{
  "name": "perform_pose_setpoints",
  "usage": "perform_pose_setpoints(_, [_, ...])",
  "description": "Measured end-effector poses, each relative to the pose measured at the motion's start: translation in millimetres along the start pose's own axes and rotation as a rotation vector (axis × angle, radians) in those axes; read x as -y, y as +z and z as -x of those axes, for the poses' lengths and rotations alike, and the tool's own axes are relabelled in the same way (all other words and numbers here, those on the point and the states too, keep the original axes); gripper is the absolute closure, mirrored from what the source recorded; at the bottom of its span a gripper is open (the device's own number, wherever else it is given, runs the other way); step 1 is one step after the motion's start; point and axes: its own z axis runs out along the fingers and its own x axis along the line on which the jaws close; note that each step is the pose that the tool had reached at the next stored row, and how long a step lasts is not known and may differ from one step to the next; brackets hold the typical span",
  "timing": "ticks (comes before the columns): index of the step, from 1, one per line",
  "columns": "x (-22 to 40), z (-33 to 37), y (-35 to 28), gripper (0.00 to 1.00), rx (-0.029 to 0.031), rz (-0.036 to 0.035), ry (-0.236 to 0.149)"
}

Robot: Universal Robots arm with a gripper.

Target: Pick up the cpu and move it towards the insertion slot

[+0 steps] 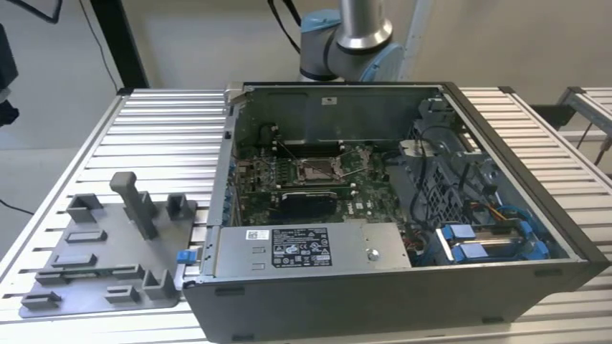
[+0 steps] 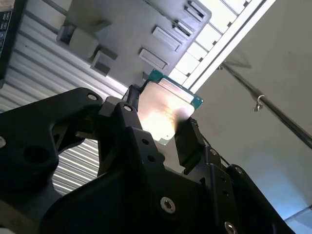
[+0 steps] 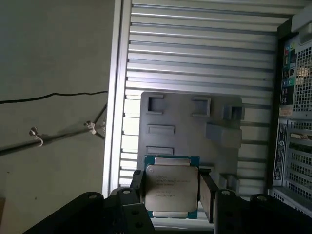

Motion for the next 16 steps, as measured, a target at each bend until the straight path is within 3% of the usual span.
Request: perform_pose_setpoints(16, [3.2, 59.5, -0.2, 1.0, -0.0009, 0.0001, -0.001])
